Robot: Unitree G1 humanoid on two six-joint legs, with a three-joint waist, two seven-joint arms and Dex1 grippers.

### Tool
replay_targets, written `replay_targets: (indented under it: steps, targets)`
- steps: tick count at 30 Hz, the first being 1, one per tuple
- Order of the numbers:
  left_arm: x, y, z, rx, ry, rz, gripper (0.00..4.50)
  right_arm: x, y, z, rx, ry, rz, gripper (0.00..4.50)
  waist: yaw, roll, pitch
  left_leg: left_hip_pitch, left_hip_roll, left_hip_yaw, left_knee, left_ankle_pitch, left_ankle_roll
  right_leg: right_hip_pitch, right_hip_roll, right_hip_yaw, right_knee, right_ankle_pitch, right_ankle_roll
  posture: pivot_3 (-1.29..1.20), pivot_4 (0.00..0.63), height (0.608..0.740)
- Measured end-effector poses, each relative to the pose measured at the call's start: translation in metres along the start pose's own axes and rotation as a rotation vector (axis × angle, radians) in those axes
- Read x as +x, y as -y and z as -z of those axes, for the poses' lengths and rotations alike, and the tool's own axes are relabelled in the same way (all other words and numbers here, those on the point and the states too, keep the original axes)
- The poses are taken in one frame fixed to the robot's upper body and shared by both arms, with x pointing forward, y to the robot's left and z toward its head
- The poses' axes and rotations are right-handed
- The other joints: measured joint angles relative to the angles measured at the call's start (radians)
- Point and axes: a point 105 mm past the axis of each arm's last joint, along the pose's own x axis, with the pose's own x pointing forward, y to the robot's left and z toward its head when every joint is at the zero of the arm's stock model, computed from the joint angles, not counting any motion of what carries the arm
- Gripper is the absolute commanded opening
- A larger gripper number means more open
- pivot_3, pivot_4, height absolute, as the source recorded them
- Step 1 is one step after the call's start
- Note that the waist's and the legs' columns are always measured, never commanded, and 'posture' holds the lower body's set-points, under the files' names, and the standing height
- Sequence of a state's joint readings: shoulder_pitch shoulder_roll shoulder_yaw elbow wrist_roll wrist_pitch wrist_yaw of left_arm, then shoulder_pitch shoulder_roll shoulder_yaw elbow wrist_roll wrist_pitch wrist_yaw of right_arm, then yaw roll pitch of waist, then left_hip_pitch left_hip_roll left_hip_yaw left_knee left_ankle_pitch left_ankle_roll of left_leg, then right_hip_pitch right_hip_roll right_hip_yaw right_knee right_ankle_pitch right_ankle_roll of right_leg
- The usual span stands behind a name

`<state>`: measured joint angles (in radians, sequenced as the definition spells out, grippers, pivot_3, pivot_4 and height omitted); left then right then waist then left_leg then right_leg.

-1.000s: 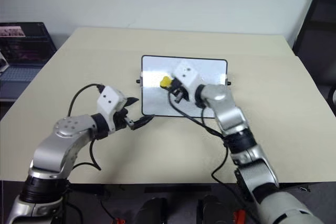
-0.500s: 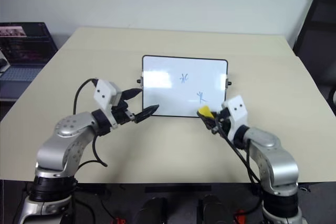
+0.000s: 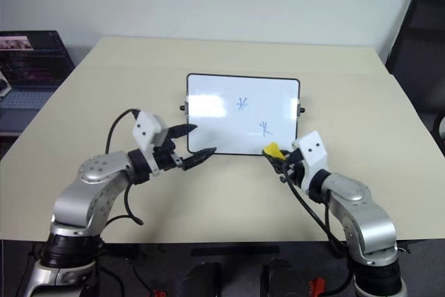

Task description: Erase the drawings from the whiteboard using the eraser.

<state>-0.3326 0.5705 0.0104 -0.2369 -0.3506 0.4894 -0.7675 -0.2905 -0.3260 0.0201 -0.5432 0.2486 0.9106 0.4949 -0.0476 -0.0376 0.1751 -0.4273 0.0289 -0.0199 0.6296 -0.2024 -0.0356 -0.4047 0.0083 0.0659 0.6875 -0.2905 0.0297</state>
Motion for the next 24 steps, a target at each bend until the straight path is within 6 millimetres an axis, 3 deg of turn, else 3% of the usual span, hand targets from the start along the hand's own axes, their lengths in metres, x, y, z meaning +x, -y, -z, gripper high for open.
replay_targets:
  steps: [3,9,14,18,24]
  targets:
    - [0.003,0.002,0.001,0.004,-0.009,0.017,4.5,0.013,0.006,-0.011,-0.053,0.025,0.021,0.86,0.001,0.0,0.0,0.0,0.0,0.0,0.0,0.0,0.0,0.0,0.0,0.0,0.0,0.0,0.0,0.0,0.15,0.74]
    - [0.011,-0.001,-0.001,0.036,-0.018,0.023,4.5,0.041,0.029,-0.009,-0.183,-0.011,0.112,0.86,0.001,0.0,0.0,0.0,0.0,0.003,0.0,0.0,0.0,0.0,0.0,0.0,-0.001,0.002,-0.003,0.0,0.15,0.74]
    - [0.016,0.003,-0.001,0.048,-0.015,0.054,4.5,0.073,0.05,-0.019,-0.328,-0.021,0.214,0.86,-0.004,0.0,0.0,0.0,0.0,0.004,-0.001,0.0,0.0,-0.001,0.0,0.001,0.0,0.002,-0.003,0.0,0.15,0.74]
    - [0.016,0.003,0.001,0.046,-0.022,0.057,4.5,0.082,0.051,-0.022,-0.401,-0.007,0.212,0.86,-0.004,0.0,0.0,0.0,0.0,0.004,0.0,0.0,0.0,0.0,0.0,0.001,0.001,0.002,-0.003,0.0,0.15,0.74]
    - [0.013,0.007,0.01,0.028,-0.043,0.075,4.5,0.084,0.039,-0.005,-0.451,-0.072,0.112,0.86,-0.007,0.0,-0.001,0.011,0.0,0.004,0.0,0.0,0.0,0.008,0.0,0.003,0.002,0.002,-0.002,0.0,0.15,0.74]
